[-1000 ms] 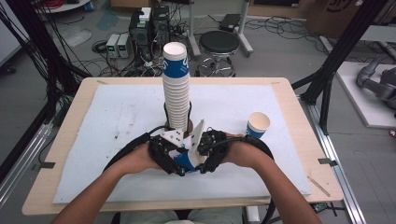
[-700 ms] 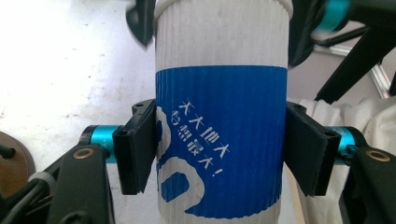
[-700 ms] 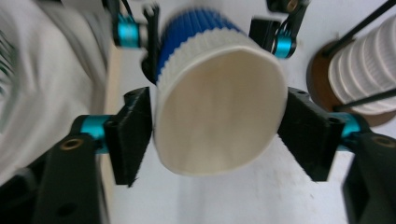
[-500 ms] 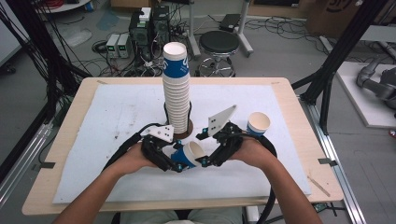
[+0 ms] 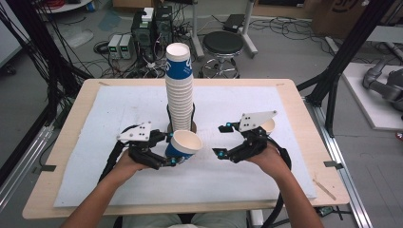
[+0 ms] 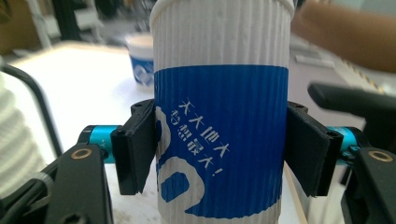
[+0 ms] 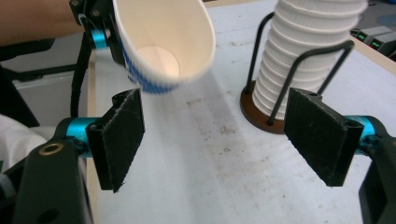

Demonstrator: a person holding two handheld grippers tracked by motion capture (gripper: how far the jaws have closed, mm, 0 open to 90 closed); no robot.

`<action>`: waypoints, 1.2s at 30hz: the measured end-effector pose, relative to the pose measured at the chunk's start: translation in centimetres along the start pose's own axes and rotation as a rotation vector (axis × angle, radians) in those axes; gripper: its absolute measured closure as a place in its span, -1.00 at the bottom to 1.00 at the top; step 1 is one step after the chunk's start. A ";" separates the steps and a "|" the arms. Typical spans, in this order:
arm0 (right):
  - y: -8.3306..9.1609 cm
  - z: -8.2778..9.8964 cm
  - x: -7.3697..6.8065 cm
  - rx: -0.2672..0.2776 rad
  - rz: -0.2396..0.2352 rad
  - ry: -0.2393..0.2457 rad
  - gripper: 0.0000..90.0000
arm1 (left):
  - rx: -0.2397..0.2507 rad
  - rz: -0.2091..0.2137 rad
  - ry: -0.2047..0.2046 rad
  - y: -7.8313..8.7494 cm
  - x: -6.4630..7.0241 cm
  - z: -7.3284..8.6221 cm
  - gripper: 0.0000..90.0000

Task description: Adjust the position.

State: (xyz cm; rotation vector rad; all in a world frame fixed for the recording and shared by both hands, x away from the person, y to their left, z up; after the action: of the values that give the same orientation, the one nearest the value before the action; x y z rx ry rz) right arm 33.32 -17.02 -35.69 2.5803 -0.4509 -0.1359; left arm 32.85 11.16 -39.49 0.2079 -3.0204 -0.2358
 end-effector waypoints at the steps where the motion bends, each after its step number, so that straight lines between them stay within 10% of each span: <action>1: 0.0 0.3 0.1 0.002 0.011 -0.011 -0.53 | 0.029 -0.014 0.003 0.3 -0.1 0.0 -0.30; 17: -0.3 3.6 0.7 0.037 0.070 -0.091 -0.53 | 0.189 -0.197 -0.044 4.9 -1.5 1.0 -0.30; 27: 2.0 5.1 2.0 0.169 0.271 -0.163 -0.53 | 0.255 -0.365 -0.058 8.8 -2.8 1.4 -0.30; 36: 3.2 6.4 2.2 0.148 0.343 -0.155 -0.52 | 0.276 -0.468 -0.069 10.9 -3.5 2.0 -0.30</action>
State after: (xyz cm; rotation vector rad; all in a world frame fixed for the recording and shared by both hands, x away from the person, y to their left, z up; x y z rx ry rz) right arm 33.29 -23.39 -39.64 2.5984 -0.9850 -0.1886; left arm 34.65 22.57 -39.98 0.9488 -3.0138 0.1470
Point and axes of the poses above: each handheld gripper's, and its own axes: y roughly backward along the jaws, z roughly out of its underside, x roughly to its right, the point moved 4 cm from there along -y, roughly forward along the jaws, and after that the axes turned 2 degrees about z, right-handed, at the moved point
